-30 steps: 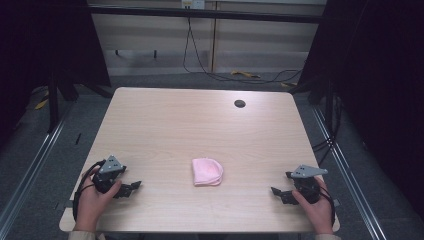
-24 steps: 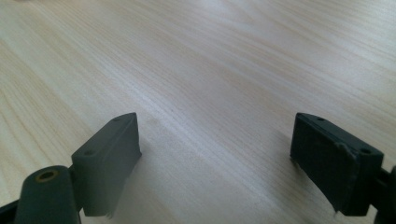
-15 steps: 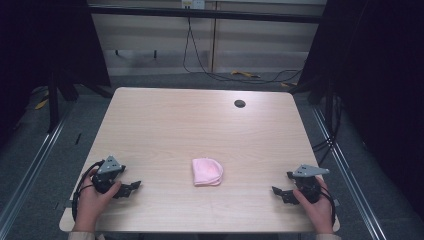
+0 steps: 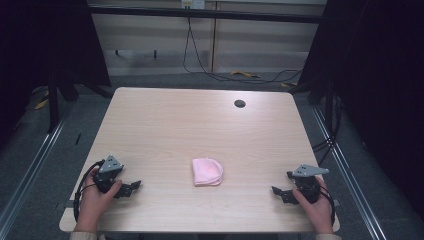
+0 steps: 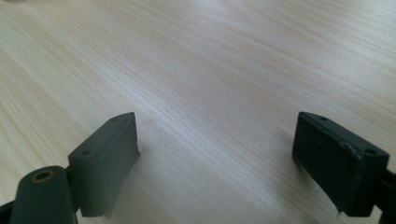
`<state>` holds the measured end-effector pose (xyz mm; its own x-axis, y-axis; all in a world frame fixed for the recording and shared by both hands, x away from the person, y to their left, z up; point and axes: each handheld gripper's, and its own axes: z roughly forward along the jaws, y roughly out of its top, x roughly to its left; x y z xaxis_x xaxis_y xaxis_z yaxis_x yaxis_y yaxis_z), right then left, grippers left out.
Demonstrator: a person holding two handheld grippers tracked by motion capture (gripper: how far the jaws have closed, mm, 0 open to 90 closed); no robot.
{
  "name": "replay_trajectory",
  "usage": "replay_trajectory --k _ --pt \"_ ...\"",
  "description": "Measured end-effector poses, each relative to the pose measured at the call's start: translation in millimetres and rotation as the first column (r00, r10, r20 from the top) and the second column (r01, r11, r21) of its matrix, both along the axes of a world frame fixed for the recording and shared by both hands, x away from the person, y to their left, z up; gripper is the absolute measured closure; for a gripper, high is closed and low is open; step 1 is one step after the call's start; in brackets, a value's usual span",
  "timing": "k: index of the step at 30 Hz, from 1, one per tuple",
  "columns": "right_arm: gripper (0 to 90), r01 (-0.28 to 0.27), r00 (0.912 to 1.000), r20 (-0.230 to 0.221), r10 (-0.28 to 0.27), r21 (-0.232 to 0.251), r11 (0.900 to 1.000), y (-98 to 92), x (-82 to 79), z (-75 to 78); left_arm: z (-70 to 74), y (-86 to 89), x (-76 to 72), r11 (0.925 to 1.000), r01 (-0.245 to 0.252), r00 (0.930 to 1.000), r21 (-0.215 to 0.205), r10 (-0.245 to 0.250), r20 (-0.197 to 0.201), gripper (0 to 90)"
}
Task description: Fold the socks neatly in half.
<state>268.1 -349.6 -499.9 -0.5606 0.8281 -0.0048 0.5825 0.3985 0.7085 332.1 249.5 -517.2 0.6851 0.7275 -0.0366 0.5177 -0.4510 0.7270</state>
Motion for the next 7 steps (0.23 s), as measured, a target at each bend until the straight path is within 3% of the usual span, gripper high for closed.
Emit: replay_trajectory --k 7 --pt "13.9 0.001 1.0000 -0.001 -0.001 0.001 1.000 0.1 0.0 0.0 0.0 -0.4 0.5 1.0000 -0.005 1.0000 0.004 0.005 0.000 6.3"
